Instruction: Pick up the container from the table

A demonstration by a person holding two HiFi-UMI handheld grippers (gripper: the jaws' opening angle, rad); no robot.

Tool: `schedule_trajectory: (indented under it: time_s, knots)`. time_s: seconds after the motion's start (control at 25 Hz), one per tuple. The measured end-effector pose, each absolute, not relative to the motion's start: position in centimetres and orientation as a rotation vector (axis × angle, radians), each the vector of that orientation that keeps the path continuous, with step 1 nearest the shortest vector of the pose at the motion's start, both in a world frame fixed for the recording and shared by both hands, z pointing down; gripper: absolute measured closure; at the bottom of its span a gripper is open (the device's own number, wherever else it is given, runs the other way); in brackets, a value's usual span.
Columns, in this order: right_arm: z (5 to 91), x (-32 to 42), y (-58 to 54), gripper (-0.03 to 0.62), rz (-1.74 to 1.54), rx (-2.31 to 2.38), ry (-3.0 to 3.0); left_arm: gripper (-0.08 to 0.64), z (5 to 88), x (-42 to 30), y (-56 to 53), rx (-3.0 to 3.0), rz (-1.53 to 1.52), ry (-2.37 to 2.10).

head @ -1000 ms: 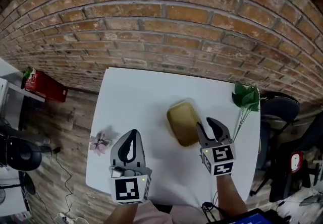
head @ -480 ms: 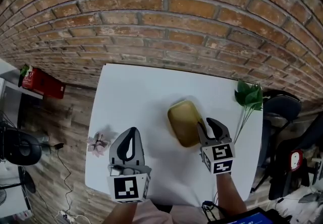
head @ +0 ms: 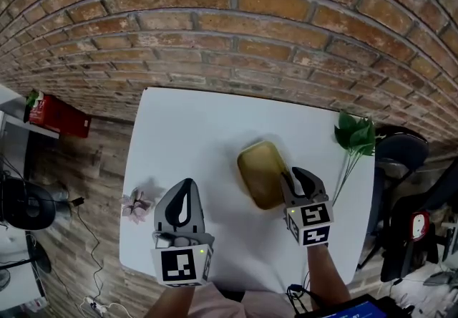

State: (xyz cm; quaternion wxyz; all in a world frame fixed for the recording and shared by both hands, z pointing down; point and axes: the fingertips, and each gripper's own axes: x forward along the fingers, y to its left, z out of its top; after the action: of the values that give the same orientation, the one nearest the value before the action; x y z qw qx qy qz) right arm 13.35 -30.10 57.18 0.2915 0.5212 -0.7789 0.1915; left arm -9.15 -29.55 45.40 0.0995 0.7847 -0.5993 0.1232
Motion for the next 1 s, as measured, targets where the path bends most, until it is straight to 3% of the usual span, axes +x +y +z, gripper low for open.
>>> schedule_trajectory:
  time_s: [1.0]
  knots:
    - [59.9, 13.4, -29.5, 0.486, 0.568, 1.358, -2.018, 0.551, 46.1, -9.8, -30.0, 2.31, 0.375, -1.764]
